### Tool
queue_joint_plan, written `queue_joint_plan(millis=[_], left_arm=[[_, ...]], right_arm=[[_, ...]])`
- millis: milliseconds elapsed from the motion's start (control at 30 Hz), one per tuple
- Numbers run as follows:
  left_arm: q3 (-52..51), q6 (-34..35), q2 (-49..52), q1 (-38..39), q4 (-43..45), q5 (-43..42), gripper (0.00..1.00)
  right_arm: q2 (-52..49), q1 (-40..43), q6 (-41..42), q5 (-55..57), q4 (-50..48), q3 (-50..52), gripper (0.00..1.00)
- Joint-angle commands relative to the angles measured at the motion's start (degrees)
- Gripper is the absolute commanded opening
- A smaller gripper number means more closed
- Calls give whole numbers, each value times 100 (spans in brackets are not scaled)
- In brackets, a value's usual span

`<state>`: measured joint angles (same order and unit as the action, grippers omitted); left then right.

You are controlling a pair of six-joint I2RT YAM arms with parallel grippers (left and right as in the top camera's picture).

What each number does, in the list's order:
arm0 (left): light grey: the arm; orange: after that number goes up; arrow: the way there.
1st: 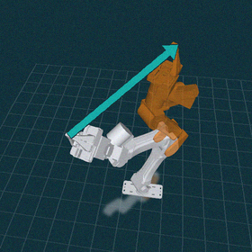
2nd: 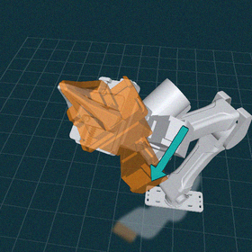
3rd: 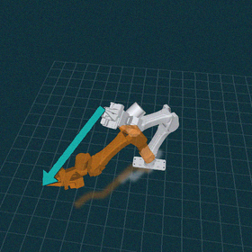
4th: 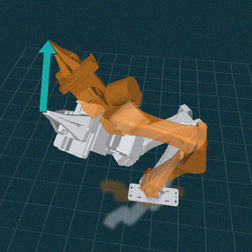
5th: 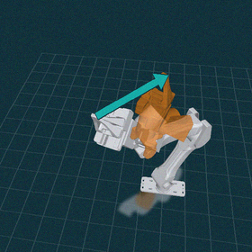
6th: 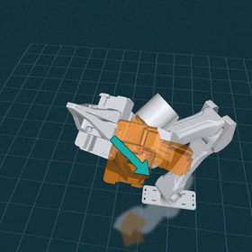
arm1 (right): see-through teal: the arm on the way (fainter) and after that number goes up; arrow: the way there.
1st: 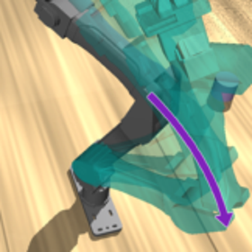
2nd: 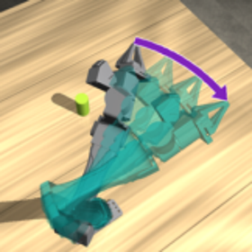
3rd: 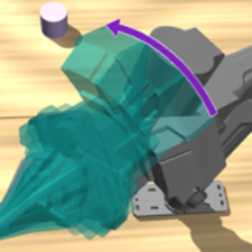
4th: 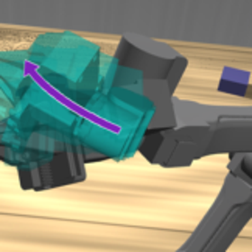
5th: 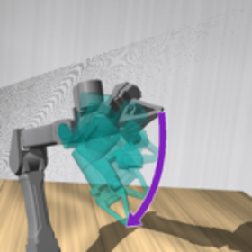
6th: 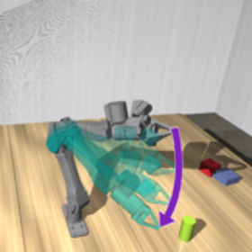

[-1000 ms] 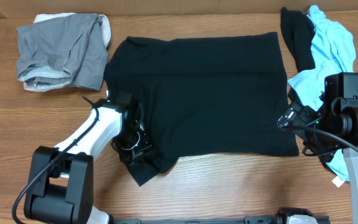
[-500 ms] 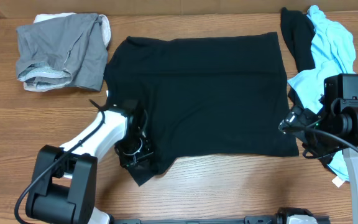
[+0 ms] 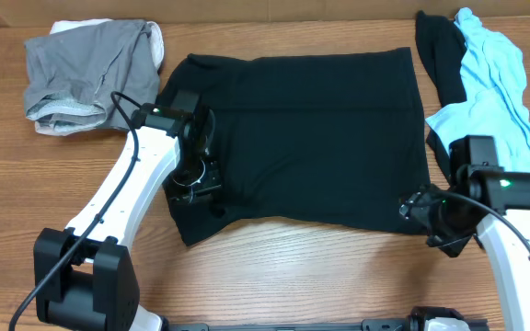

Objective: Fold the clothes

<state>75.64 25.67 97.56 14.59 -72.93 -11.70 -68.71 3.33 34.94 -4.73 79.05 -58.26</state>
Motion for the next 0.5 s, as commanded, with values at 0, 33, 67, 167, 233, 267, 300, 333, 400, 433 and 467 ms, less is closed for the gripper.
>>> queue_joint_plan(millis=[0, 33, 67, 167, 233, 267, 300, 333, 400, 433, 467], left_arm=[[103, -122, -131, -22, 37, 197, 4], [103, -120, -131, -20, 61, 186, 4], [103, -109, -131, -17, 85, 162, 4], [103, -79, -131, -15, 170, 164, 4], [103, -79, -131, -15, 203, 162, 4], [101, -79, -131, -15, 210, 164, 4], [101, -81, -131, -15, 223, 164, 4], [101, -81, -131, -15, 234, 164, 4], [101, -79, -131, -15, 260, 164, 4], [101, -81, -131, -15, 275, 164, 4], [101, -81, -131, -15, 289, 164, 4]], right_arm=[[22, 17, 417, -20, -455, 483, 73], [9, 17, 498, 26, -636, 638, 74], [-15, 17, 634, 131, -798, 793, 74], [-138, 17, 1012, 433, -1207, 1226, 74], [-278, 17, 1215, 522, -1475, 1458, 75], [-365, 17, 1316, 538, -1628, 1556, 74], [-463, 17, 1403, 555, -1779, 1637, 75], [-568, 17, 1493, 579, -1921, 1705, 75], [-793, 17, 1628, 632, -2190, 1790, 75], [-909, 17, 1637, 680, -2323, 1803, 75], [-1025, 17, 1639, 695, -2461, 1803, 75]])
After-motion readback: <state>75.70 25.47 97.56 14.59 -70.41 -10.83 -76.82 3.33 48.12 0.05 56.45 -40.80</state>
